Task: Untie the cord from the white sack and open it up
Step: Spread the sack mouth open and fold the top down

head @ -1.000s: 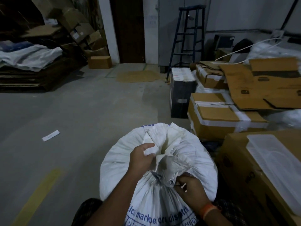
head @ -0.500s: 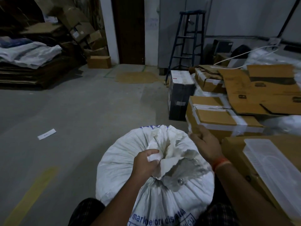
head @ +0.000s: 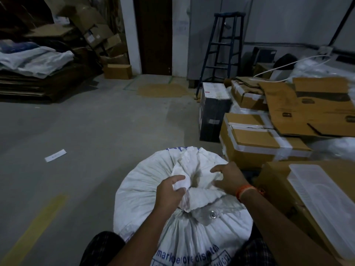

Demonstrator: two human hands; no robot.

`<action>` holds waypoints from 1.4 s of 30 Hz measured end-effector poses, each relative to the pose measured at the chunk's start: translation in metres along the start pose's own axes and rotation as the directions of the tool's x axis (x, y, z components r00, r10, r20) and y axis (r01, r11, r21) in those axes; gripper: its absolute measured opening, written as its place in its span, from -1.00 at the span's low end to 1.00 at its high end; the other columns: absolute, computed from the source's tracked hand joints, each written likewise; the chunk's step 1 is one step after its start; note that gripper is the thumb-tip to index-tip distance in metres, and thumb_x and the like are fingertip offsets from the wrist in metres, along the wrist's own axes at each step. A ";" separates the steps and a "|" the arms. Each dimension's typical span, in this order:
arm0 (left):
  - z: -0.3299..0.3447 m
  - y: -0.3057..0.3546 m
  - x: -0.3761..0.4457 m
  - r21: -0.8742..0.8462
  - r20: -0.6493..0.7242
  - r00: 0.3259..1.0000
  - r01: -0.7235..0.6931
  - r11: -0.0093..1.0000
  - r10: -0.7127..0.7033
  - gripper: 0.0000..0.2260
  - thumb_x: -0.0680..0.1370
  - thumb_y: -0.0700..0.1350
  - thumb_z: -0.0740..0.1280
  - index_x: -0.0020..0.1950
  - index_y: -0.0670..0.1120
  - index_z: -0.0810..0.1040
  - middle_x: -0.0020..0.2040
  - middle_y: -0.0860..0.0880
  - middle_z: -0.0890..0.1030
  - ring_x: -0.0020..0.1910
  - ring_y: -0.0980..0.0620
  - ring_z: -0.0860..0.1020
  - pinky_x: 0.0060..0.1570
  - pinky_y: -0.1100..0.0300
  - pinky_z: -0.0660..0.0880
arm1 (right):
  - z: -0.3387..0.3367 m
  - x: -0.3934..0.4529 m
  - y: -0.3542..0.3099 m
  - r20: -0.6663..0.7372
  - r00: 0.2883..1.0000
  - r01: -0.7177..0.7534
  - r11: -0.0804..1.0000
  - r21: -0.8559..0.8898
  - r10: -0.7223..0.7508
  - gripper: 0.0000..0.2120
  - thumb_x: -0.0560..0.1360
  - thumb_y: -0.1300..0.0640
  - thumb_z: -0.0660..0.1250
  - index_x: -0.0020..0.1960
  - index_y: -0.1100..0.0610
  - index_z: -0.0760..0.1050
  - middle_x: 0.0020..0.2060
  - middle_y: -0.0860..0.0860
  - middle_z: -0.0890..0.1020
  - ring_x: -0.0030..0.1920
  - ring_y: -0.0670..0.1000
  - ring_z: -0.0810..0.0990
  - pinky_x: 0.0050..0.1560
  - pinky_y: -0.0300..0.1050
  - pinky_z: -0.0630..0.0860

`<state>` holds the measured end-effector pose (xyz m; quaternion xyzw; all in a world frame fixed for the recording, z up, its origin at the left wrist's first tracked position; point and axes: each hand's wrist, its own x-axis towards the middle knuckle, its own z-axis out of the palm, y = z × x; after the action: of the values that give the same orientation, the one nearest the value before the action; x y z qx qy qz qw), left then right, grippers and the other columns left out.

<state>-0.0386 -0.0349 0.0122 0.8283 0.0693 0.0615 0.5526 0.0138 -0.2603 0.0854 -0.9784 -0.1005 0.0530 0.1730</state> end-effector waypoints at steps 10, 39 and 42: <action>-0.030 -0.043 -0.001 0.291 -0.062 0.998 0.019 0.957 -0.001 -0.60 0.50 -0.32 0.47 0.33 -0.11 0.65 0.30 -0.12 0.65 0.30 -0.12 0.60 0.28 0.26 0.39 | 0.034 -0.033 0.086 0.033 0.999 -0.018 1.000 0.018 0.017 -0.76 0.45 0.18 0.49 0.12 0.06 0.70 0.09 0.05 0.41 0.07 0.00 0.46 0.33 -0.23 0.35; -0.079 -0.102 -0.083 0.767 -0.071 0.997 0.027 0.641 0.043 -0.49 0.43 -0.19 0.51 0.39 -0.10 0.58 0.57 -0.31 0.27 0.42 -0.36 0.42 0.27 -0.23 0.53 | 0.094 -0.104 0.096 -0.168 0.979 0.055 0.946 -0.321 -0.113 -0.52 0.37 0.03 0.50 0.26 0.16 0.61 0.29 0.28 0.48 0.26 0.34 0.45 0.21 0.19 0.53; -0.078 -0.096 -0.098 0.814 0.106 0.961 -0.231 0.533 0.255 -0.30 0.30 -0.30 0.47 0.45 -0.05 0.52 0.64 -0.24 0.21 0.54 -0.34 0.31 0.32 -0.26 0.50 | 0.100 -0.124 0.073 -0.091 0.891 0.390 0.851 -0.350 -0.446 -0.35 0.42 -0.07 0.35 0.47 0.12 0.42 0.45 0.25 0.40 0.45 0.30 0.33 0.32 0.25 0.43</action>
<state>-0.1533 0.0545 -0.0491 0.9897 -0.0187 0.1089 0.0911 -0.1081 -0.3213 -0.0246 -0.9485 -0.3038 -0.0860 0.0258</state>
